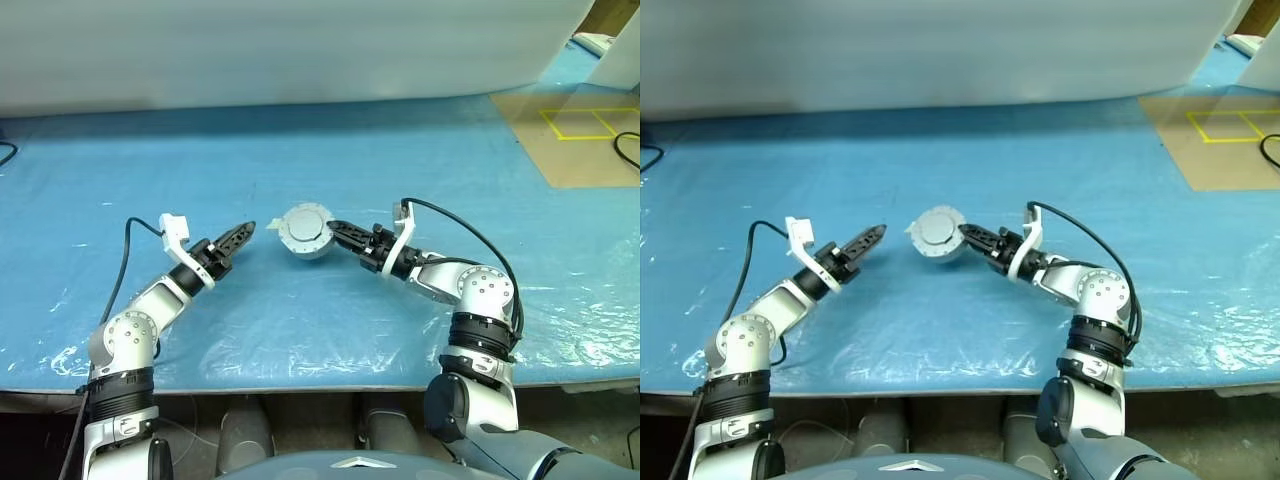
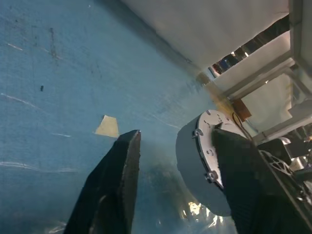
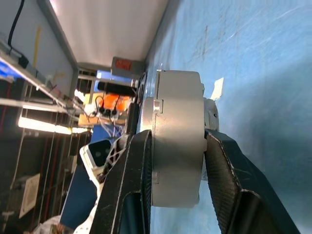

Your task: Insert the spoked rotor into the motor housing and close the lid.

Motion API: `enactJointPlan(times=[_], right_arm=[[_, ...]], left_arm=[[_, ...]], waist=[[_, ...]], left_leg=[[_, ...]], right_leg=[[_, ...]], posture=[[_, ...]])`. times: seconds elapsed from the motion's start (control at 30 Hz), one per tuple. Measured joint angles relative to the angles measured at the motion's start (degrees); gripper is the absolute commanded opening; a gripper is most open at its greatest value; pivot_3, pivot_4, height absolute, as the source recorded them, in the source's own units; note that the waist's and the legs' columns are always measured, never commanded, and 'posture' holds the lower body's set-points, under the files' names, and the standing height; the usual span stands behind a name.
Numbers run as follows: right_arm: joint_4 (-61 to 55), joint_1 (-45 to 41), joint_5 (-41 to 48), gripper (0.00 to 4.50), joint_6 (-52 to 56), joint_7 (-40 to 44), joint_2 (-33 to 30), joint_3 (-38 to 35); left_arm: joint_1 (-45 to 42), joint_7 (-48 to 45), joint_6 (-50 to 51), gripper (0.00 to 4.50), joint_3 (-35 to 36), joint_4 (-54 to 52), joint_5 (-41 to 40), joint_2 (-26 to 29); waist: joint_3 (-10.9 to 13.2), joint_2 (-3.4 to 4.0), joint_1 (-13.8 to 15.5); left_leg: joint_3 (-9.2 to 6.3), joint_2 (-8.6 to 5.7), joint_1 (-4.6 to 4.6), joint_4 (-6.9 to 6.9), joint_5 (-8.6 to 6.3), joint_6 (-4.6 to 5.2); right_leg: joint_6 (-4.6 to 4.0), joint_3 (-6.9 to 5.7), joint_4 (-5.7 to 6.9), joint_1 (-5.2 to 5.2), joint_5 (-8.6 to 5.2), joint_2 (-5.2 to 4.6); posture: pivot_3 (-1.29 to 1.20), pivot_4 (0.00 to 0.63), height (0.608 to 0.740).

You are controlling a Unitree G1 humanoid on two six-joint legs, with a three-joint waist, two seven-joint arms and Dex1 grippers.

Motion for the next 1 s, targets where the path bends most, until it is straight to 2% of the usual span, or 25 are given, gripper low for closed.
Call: enactJointPlan(times=[0.1, 0.13, 0.47, 0.67, 0.87, 1.0], right_arm=[[0.0, -0.17, 1.82, 1.3, -1.28, -1.62, 1.64, -1.22], [0.0, -0.2, 2.36, 1.3, -1.56, -2.05, 1.94, -1.28], [-0.01, -0.2, 8.9, 1.3, -2.03, -4.52, 3.13, -1.48], [-0.01, -0.18, 10.13, 1.3, -1.88, -4.67, 1.99, 0.6], [-0.28, 0.35, 10.55, 1.3, -1.97, -4.66, 1.58, 2.55], [-0.5, 0.87, 11.29, 1.3, -1.94, -4.65, 1.52, 3.68]], left_arm=[[-0.72, 1.93, 2.7, 4.39, 0.59, -0.1, -3.62, -1.02], [-0.73, 2.3, 3.34, 4.45, 0.46, -0.24, -4.32, -1.18], [-1.28, 9.24, 12.09, 4.45, -0.62, -0.71, -13.28, -3.87], [-3.24, 12.4, 12.69, 4.45, -0.48, -0.44, -18.54, -6.53], [-4.27, 14.71, 11.99, 4.45, -0.62, 1.78, -20.53, -8.4], [-5.16, 15.64, 11.07, 3.63, -0.69, 3.56, -20.55, -9.58]], waist=[[0.01, -0.02, -0.05], [0.01, -0.02, -0.09], [0.02, -0.04, 0.1], [0.03, -0.06, 0.26], [0.04, -0.06, 0.76], [0.04, -0.07, 0.89]], left_leg=[[-0.01, 0.0, 0.03, 0.0, 0.0, 0.0], [-0.01, 0.0, 0.03, 0.0, 0.0, 0.0], [-0.06, 0.0, 0.01, 0.04, 0.0, -0.01], [-0.07, -0.01, 0.0, 0.09, 0.0, -0.01], [-0.08, -0.01, 0.0, 0.11, 0.0, -0.01], [-0.11, -0.02, -0.04, 0.17, 0.0, -0.01]], right_leg=[[0.04, 0.0, 0.03, 0.0, 0.02, 0.0], [0.05, 0.0, 0.03, 0.0, 0.03, 0.0], [0.11, -0.02, 0.04, 0.01, 0.07, 0.0], [0.14, -0.02, 0.07, 0.03, 0.08, 0.0], [0.16, -0.03, 0.08, 0.03, 0.09, 0.0], [0.2, -0.03, 0.08, 0.05, 0.12, -0.01]], posture=[[0.0, 0.15, 0.74], [0.0, 0.15, 0.74], [0.0, 0.15, 0.74], [0.0, 0.15, 0.74], [0.0, 0.15, 0.74], [0.0, 0.15, 0.74]])
